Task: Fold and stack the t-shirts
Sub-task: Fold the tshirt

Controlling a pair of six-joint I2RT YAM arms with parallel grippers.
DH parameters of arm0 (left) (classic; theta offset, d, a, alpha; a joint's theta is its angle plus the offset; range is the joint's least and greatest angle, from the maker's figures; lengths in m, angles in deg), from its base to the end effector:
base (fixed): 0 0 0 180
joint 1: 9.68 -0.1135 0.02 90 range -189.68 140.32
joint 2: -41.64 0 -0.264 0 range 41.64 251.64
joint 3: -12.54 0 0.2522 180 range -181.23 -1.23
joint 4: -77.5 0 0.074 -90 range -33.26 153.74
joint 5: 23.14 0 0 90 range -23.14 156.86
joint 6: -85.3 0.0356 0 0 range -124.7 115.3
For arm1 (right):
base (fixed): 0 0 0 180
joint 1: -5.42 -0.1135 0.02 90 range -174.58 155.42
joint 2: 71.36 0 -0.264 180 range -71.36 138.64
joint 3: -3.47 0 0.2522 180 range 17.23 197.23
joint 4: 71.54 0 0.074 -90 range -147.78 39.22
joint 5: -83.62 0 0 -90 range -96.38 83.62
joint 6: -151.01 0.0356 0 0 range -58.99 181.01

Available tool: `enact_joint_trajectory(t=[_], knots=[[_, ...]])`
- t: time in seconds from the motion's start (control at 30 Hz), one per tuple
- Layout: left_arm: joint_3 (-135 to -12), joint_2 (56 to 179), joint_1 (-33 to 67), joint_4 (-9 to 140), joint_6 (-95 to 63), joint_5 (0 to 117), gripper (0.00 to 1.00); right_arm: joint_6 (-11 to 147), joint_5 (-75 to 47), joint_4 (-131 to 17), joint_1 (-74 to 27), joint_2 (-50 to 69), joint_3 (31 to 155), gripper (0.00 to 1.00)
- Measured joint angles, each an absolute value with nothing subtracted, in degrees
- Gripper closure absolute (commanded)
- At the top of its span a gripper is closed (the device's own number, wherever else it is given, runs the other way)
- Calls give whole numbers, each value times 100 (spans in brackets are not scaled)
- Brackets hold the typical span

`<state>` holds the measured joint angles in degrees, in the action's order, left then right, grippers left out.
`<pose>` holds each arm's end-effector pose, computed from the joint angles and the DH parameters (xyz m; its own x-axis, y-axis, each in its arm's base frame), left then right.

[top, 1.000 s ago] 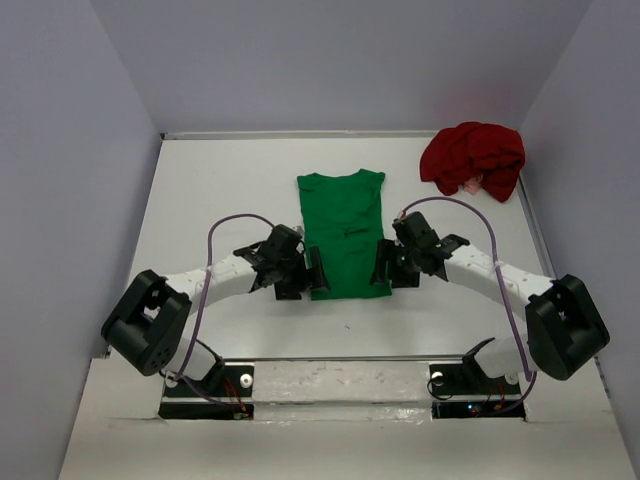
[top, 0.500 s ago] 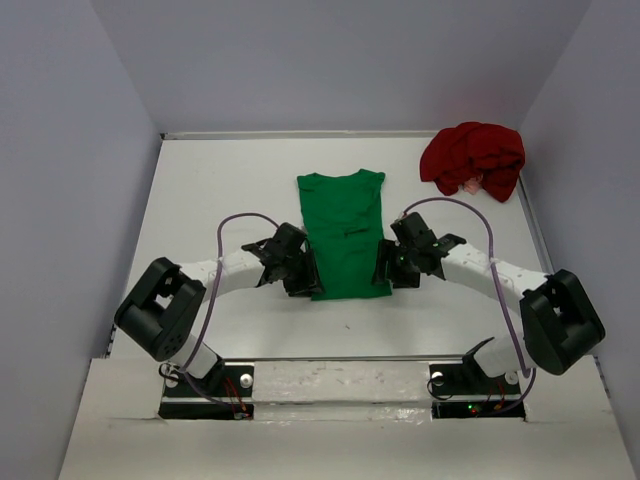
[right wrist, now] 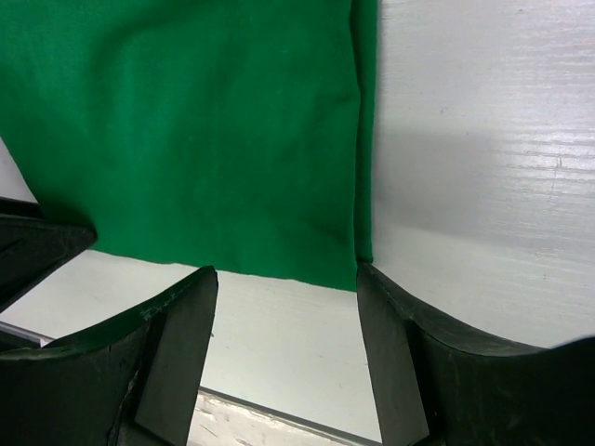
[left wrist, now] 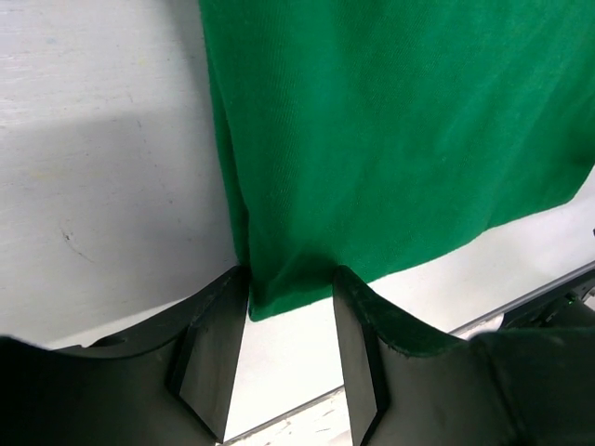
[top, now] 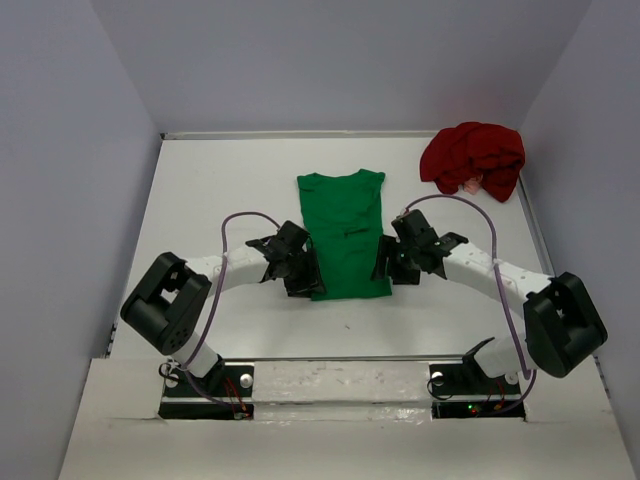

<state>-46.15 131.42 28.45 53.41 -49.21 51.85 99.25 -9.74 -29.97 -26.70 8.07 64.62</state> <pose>0.2278 -0.1905 0.1583 -0.9601 -0.1071 -0.2581 0.0555 0.8320 -0.5519 0.2242 0.1432 0.1992 -0.9192 0.1525 -0.3631 0.0168 0.9363 0.3507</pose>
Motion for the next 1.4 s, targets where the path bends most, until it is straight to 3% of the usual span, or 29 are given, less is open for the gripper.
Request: enact_joint_trajectory(t=[0.13, 0.17, 0.33, 0.5, 0.7, 0.93, 1.03, 1.07, 1.17, 1.4], knots=[[-4615, 13142, 2845, 5326, -4973, 5185, 47, 9995, -976, -3012, -2661, 890, 6425, 33], [-4615, 13142, 2845, 5326, -4982, 5187, 54, 10014, -978, -3014, -2655, 901, 6379, 33], [-4596, 13175, 2845, 5324, -5017, 5196, 62, 10145, -976, -3117, -2650, 960, 6156, 33], [-4582, 13199, 2847, 5324, -5011, 5207, 83, 10294, -1002, -3196, -2650, 1033, 5896, 34], [-4582, 13238, 2847, 5398, -5004, 5122, 100, 10438, -1098, -3550, -2648, 1068, 5831, 34], [-4582, 13267, 2847, 5461, -5000, 5061, 100, 10484, -1242, -3989, -2648, 1258, 5868, 38], [-4582, 13267, 2847, 5466, -5000, 5054, 100, 10524, -1242, -4100, -2648, 1288, 5864, 50], [-4582, 13267, 2847, 5466, -5000, 5056, 100, 10565, -1236, -4162, -2648, 1299, 5833, 63], [-4582, 13267, 2847, 5468, -5000, 5056, 100, 10723, -1196, -4295, -2670, 1264, 5676, 86], [-4582, 13265, 2847, 5464, -4998, 5083, 100, 11083, -692, -4199, -3330, 1087, 5542, 89]])
